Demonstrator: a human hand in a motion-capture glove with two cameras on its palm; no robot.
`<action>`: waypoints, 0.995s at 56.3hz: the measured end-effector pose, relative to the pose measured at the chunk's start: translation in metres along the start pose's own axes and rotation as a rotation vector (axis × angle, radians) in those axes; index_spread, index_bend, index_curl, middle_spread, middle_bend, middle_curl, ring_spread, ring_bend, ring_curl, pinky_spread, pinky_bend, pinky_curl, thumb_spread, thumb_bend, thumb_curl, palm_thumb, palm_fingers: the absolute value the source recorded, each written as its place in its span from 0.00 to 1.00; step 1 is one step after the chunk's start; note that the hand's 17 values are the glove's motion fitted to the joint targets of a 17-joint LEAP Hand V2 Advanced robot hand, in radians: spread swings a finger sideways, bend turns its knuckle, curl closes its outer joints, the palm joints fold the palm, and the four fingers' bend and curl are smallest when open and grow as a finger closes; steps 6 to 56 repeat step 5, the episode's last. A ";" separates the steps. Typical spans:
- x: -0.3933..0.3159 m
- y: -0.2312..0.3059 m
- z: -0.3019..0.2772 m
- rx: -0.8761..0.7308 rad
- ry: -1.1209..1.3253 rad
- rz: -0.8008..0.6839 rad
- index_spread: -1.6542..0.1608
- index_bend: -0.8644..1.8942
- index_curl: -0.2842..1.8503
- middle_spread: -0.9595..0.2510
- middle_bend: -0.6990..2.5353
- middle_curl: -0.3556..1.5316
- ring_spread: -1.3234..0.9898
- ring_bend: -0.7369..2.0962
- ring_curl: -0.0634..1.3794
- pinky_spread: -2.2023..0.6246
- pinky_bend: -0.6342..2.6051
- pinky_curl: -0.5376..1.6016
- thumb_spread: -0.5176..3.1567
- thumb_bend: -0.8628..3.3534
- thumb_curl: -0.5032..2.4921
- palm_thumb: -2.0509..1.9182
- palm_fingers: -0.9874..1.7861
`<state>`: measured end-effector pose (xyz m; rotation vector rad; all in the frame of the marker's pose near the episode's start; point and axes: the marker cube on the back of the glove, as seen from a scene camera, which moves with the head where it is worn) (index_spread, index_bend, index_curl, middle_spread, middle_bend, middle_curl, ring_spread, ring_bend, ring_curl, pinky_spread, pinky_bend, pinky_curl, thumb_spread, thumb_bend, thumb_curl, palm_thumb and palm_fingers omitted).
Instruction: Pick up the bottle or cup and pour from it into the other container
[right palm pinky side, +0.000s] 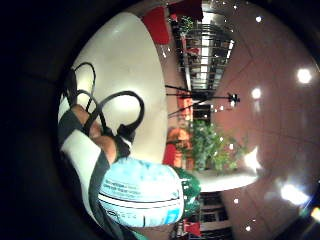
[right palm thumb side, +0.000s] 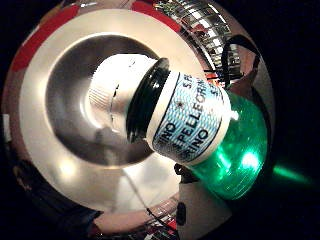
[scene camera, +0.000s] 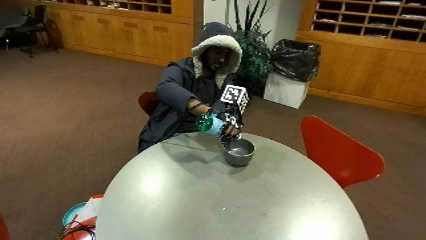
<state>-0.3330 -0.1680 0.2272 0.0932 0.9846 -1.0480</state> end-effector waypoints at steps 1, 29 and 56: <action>0.001 0.003 -0.001 0.025 -0.008 -0.025 0.77 0.39 0.38 0.62 0.33 0.45 0.51 0.48 0.33 0.77 0.30 0.43 0.21 0.20 0.42 0.75 0.82; -0.011 0.015 -0.015 0.055 -0.021 0.002 0.77 0.39 0.38 0.62 0.33 0.45 0.51 0.47 0.33 0.77 0.30 0.43 0.21 0.20 0.42 0.75 0.82; -0.011 0.015 -0.015 0.055 -0.021 0.002 0.77 0.39 0.38 0.62 0.33 0.45 0.51 0.47 0.33 0.77 0.30 0.43 0.21 0.20 0.42 0.75 0.82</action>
